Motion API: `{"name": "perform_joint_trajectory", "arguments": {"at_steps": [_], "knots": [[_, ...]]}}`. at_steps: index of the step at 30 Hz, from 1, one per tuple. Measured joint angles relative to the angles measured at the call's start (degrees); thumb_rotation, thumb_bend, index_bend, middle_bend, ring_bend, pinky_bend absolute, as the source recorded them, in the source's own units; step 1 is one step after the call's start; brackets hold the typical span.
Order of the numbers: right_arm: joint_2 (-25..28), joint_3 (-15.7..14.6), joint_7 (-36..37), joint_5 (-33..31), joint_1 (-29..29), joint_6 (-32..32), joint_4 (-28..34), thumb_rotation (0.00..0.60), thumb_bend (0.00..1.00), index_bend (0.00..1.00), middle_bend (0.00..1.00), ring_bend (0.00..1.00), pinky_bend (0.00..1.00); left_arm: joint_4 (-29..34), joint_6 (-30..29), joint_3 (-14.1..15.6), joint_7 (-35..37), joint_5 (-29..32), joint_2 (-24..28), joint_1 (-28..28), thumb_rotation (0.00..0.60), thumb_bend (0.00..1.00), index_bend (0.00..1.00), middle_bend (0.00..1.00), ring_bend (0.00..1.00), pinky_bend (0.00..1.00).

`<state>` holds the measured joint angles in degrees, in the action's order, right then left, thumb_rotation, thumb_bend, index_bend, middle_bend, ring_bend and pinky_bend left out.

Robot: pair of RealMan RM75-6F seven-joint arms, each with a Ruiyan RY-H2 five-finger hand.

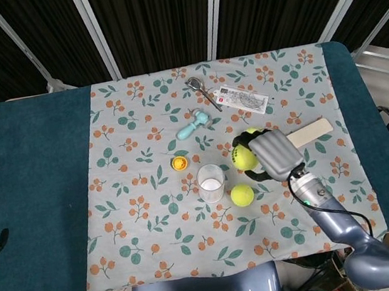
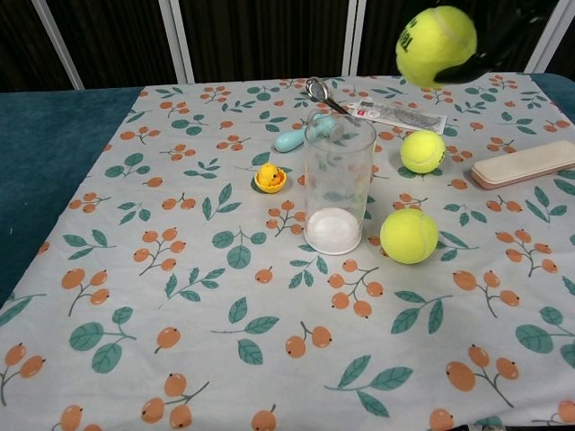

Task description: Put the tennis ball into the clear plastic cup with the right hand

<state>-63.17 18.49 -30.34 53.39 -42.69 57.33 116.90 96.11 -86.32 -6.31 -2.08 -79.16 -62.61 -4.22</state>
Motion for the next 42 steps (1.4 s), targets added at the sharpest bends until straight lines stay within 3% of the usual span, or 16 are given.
{"name": "perform_joint_trajectory", "arguments": {"at_steps": [13,22,26,33,35,42], "knots": [[-6.5,-2.1,-3.7,-4.4,-6.7,-0.6,-1.7,0.600,0.34,0.43,0.42,0.52,0.47,-0.2,0.2,-0.1,0.4,0.1,0.0,-0.1,0.600,0.30,0.03,0.03,0.00,0.00],[-7.7,-3.4,-3.6,-4.8,-8.3,-0.3,-2.3,0.600,0.26,0.20,0.37,0.50,0.46,-0.1,0.3,-0.2,0.5,0.3,0.1,-0.1,0.600,0.30,0.03,0.03,0.00,0.00],[-8.0,-3.5,-3.0,-4.6,-8.9,-0.3,-2.3,0.600,0.18,0.05,0.22,0.37,0.44,-0.1,0.4,-0.1,0.4,0.3,0.0,-0.2,0.600,0.30,0.03,0.03,0.00,0.00],[-8.6,-3.7,-2.3,-5.5,-10.1,-0.8,-2.4,0.600,0.11,0.00,0.06,0.29,0.41,-0.2,0.4,-0.2,0.3,0.4,0.0,-0.2,0.600,0.30,0.03,0.03,0.00,0.00],[-8.8,-3.9,-2.2,-5.5,-10.4,-0.8,-2.3,0.600,0.08,0.00,0.01,0.21,0.36,-0.2,0.4,-0.2,0.3,0.4,0.0,-0.2,0.600,0.30,0.03,0.03,0.00,0.00],[-8.9,-4.2,-2.7,-6.0,-11.0,0.7,-2.0,0.600,0.07,0.00,0.00,0.16,0.32,-0.2,0.4,-0.2,0.3,0.4,0.1,-0.2,0.600,0.30,0.03,0.03,0.00,0.00]]}}
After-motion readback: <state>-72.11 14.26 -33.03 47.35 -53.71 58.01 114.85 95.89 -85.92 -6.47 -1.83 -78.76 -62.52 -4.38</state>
